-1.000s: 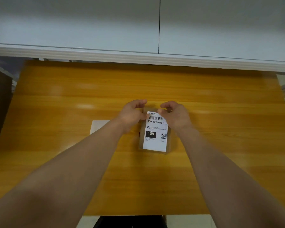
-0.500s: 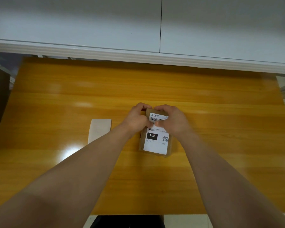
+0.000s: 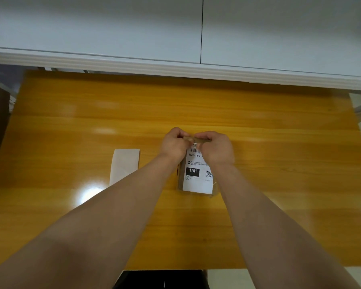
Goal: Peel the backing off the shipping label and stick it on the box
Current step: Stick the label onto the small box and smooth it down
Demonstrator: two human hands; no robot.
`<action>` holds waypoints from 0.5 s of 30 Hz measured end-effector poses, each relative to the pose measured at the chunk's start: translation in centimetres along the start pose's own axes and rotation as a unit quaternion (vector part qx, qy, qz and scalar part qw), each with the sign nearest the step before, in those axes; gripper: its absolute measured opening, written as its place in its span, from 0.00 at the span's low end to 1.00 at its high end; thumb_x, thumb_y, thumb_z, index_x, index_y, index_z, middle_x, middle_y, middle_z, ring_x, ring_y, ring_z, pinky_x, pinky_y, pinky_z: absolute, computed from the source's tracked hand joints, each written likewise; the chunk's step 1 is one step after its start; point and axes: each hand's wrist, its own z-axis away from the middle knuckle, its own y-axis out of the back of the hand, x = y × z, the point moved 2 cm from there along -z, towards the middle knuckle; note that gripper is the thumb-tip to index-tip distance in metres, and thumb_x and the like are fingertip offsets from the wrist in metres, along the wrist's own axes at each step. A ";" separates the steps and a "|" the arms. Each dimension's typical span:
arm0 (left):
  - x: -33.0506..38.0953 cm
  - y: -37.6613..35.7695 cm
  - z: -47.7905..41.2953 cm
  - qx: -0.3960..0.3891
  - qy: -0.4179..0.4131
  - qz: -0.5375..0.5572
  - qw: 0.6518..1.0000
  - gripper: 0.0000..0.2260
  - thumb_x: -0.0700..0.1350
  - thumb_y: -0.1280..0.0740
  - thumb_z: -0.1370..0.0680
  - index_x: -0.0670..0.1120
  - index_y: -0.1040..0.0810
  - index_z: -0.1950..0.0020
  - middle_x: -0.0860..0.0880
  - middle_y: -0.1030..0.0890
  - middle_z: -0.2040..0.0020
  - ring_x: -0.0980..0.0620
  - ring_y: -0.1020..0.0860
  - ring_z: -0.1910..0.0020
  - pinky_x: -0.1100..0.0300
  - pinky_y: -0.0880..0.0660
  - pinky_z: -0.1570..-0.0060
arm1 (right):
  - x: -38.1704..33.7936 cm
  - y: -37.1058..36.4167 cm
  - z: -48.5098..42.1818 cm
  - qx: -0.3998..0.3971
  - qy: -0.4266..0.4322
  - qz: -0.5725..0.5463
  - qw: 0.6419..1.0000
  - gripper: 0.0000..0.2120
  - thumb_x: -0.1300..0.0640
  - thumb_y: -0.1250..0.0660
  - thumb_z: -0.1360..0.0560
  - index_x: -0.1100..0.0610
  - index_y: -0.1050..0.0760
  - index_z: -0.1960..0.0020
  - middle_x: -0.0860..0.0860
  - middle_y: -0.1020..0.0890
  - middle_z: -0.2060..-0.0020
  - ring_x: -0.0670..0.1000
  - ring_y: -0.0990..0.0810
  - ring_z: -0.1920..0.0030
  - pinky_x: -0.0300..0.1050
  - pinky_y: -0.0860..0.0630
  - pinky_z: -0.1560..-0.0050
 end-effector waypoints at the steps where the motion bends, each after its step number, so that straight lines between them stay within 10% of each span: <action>1: 0.2 0.0 0.1 -0.011 -0.004 0.003 1.000 0.04 0.38 0.33 0.21 0.47 0.23 0.51 0.47 0.20 0.54 0.45 0.20 0.54 0.53 0.23 0.55 | 0.0 0.1 0.0 0.004 -0.001 -0.003 1.000 0.11 0.59 0.31 0.28 0.42 0.19 0.55 0.45 0.15 0.59 0.51 0.17 0.61 0.53 0.16 0.57; 6: 0.7 1.0 0.7 -0.046 -0.007 -0.028 0.999 0.30 0.39 0.30 0.22 0.52 0.37 0.24 0.53 0.31 0.30 0.48 0.24 0.39 0.54 0.23 0.52 | 0.1 1.1 -0.7 0.051 -0.005 0.003 0.999 0.12 0.58 0.32 0.25 0.49 0.21 0.42 0.52 0.15 0.48 0.54 0.16 0.55 0.54 0.17 0.53; 15: -0.7 0.7 1.5 -0.069 0.017 -0.071 0.995 0.28 0.37 0.27 0.27 0.47 0.29 0.28 0.48 0.20 0.36 0.45 0.19 0.43 0.53 0.22 0.49 | -1.2 1.6 -0.7 -0.112 0.113 0.185 0.970 0.36 0.62 0.26 0.29 0.44 0.34 0.26 0.55 0.20 0.42 0.56 0.18 0.47 0.52 0.19 0.51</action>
